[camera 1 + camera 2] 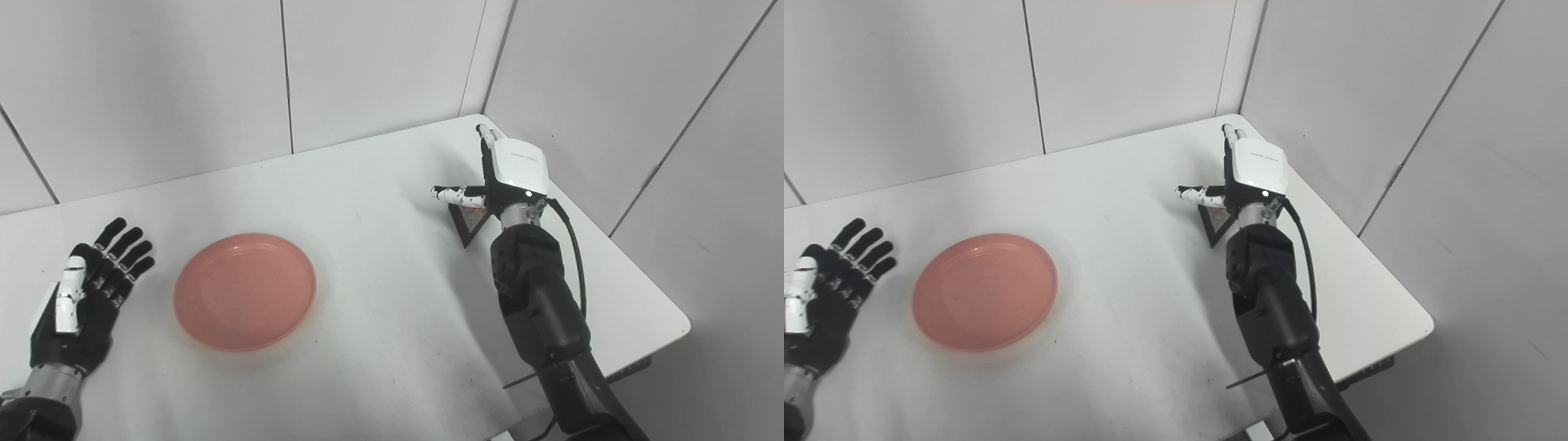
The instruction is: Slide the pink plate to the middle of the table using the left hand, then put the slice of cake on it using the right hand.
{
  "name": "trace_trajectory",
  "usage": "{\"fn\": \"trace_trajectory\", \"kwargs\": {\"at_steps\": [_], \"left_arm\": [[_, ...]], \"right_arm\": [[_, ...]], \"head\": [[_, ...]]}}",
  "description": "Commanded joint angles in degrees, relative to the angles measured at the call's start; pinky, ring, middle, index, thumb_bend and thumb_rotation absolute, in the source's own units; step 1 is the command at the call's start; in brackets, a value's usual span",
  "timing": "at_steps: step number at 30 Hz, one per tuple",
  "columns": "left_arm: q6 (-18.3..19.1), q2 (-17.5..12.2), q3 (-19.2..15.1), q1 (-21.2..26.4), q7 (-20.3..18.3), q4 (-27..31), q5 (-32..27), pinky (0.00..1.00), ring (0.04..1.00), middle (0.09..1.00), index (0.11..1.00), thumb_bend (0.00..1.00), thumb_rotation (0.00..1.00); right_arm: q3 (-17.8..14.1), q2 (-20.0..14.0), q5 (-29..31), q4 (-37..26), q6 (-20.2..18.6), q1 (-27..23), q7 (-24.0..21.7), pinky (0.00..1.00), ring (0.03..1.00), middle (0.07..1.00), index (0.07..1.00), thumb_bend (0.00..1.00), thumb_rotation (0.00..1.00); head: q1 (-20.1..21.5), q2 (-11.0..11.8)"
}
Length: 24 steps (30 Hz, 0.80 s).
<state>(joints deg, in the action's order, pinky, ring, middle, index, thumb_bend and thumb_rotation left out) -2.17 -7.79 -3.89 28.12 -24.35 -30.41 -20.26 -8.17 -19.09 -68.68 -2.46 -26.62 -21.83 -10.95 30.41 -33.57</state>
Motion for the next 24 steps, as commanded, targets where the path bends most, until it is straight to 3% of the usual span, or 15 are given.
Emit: {"fn": "trace_trajectory", "kwargs": {"at_steps": [1,7,15,24], "left_arm": [[3.5,-0.6,0.3,-5.5,0.6,-3.0,1.1,0.88,0.883,0.898,0.882,0.47,1.00],[3.4,-0.6,0.6,-5.6,1.1,-2.7,1.6,0.87,0.881,0.898,0.882,0.47,1.00],[4.1,-0.8,0.6,-6.1,0.7,-1.5,1.2,0.89,0.889,0.904,0.891,0.47,1.00],[4.6,-0.9,0.6,-6.3,0.9,-0.7,1.2,0.89,0.892,0.907,0.893,0.47,1.00]], "right_arm": [[-0.4,-0.5,-1.3,-0.7,-0.3,-1.3,0.5,0.55,0.785,0.900,0.910,0.88,0.66],[-0.2,-0.2,-2.1,0.3,-0.3,-1.4,-0.5,0.52,0.743,0.861,0.903,0.89,0.70],[1.4,0.1,-0.1,6.1,-0.3,-2.8,-0.1,0.56,0.749,0.865,0.911,0.89,0.73],[0.9,1.1,0.0,11.8,-0.3,-4.9,0.9,0.56,0.739,0.873,0.910,0.89,0.69]], "head": [[0.0,-0.1],[0.0,-0.1],[-0.5,-0.9],[-0.6,-1.2]]}}
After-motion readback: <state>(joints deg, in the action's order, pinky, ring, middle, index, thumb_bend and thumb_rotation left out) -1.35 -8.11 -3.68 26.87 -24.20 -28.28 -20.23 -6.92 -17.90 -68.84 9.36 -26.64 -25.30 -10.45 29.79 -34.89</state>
